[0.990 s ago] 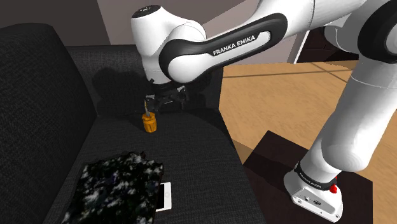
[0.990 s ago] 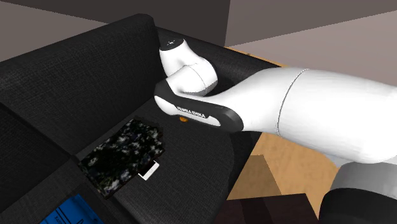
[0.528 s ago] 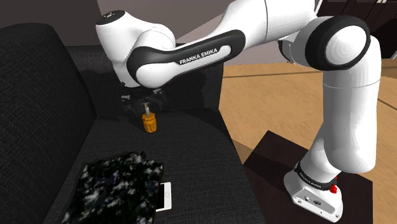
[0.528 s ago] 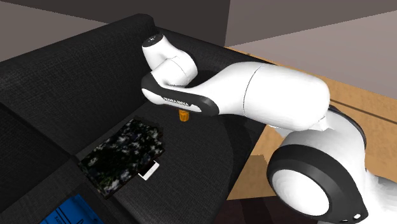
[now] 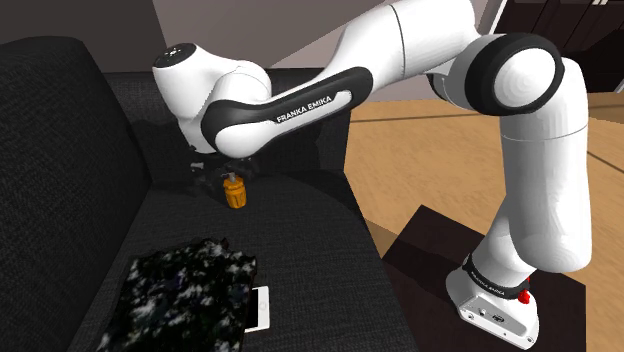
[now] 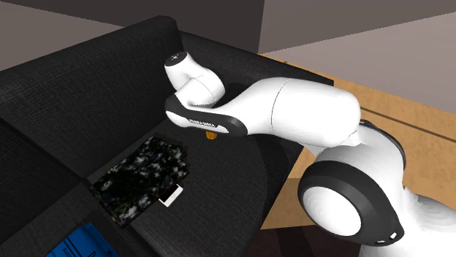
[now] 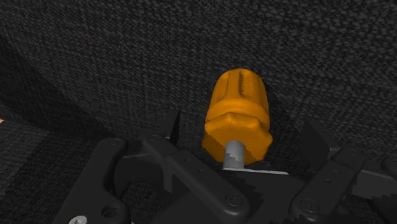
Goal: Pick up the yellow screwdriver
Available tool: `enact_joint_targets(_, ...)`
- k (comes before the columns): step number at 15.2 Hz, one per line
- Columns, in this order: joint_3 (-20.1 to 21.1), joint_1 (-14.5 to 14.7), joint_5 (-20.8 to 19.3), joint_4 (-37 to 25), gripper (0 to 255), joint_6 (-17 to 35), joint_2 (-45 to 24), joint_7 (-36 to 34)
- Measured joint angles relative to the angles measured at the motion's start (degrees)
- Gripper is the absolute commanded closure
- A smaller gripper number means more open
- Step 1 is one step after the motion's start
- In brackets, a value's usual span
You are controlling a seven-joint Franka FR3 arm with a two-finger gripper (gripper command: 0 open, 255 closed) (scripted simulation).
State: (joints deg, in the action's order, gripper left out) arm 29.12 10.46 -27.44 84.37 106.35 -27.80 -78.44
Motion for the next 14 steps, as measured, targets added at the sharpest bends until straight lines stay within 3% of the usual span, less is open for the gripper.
enact_joint_targets(1, -0.04, -0.01, -0.08, 0.23, 255, 0.30, -0.11, -0.11)
enact_joint_targets(14, 0.10, 0.01, 0.18, -0.38, 255, -0.58, 0.29, 0.18)
